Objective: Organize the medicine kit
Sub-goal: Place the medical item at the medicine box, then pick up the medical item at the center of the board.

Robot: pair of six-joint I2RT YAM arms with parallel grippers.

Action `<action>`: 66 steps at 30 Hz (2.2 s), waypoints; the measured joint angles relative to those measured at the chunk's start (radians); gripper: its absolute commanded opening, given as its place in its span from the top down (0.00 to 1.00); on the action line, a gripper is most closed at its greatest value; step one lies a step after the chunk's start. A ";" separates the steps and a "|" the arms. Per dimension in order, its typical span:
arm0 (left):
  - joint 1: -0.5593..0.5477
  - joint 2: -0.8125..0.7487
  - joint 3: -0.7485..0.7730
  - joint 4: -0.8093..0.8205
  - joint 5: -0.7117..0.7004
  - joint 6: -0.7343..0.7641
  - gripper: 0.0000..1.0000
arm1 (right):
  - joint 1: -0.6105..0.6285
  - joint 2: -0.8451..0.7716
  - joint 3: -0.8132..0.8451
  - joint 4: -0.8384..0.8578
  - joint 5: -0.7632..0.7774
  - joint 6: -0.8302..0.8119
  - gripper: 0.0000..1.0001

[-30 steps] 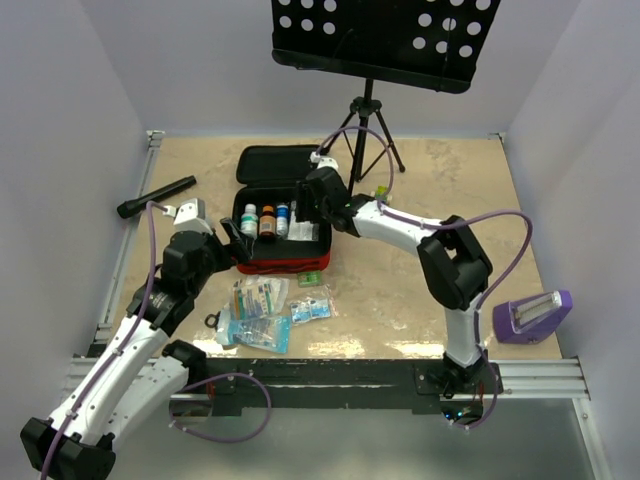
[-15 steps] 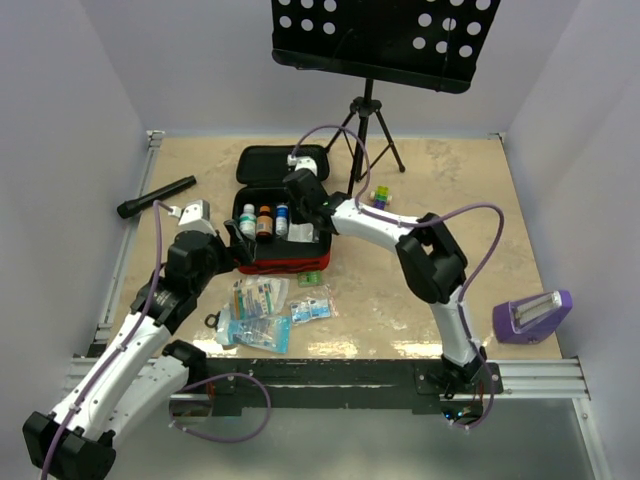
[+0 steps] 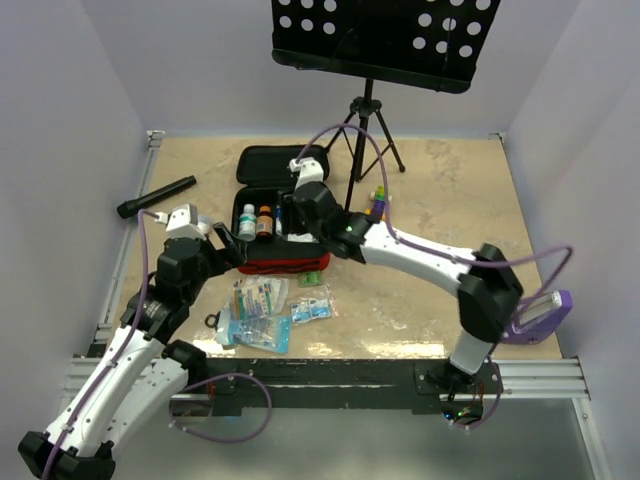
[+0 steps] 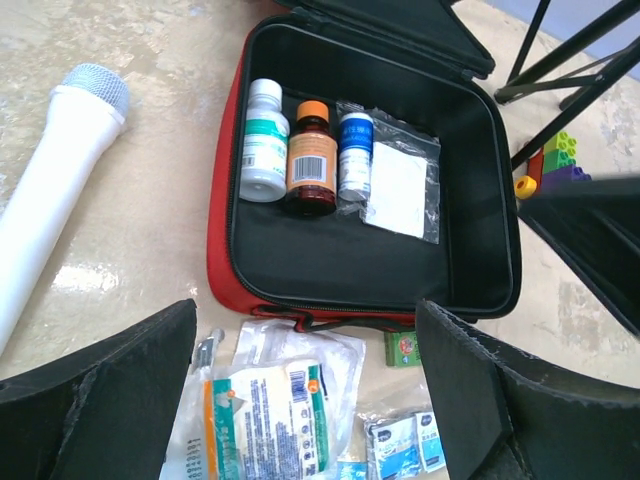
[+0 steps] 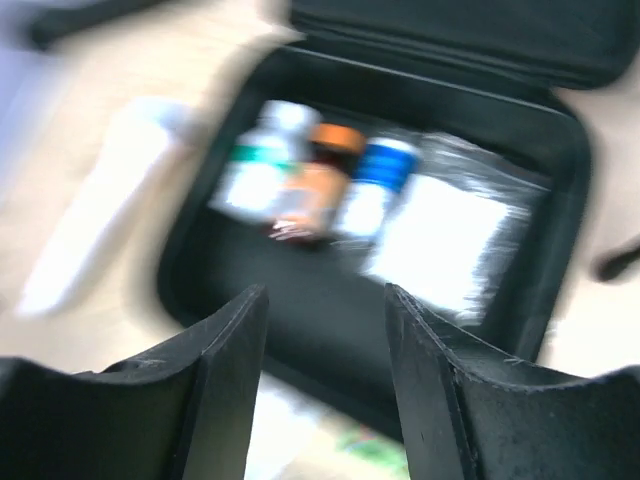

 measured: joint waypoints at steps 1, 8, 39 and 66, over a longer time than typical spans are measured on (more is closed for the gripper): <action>0.000 -0.004 0.002 -0.006 -0.006 0.000 0.06 | 0.033 -0.058 -0.036 0.032 -0.012 0.005 0.45; 0.000 -0.027 0.000 -0.052 -0.019 -0.013 0.07 | 0.242 -0.117 -0.234 0.179 -0.119 0.083 0.42; 0.000 -0.059 -0.006 -0.074 -0.011 -0.037 0.08 | 0.288 -0.037 -0.336 0.166 -0.163 0.221 1.00; 0.000 -0.055 -0.015 -0.066 -0.020 -0.050 0.08 | 0.241 -0.536 -0.598 -0.104 -0.056 0.234 1.00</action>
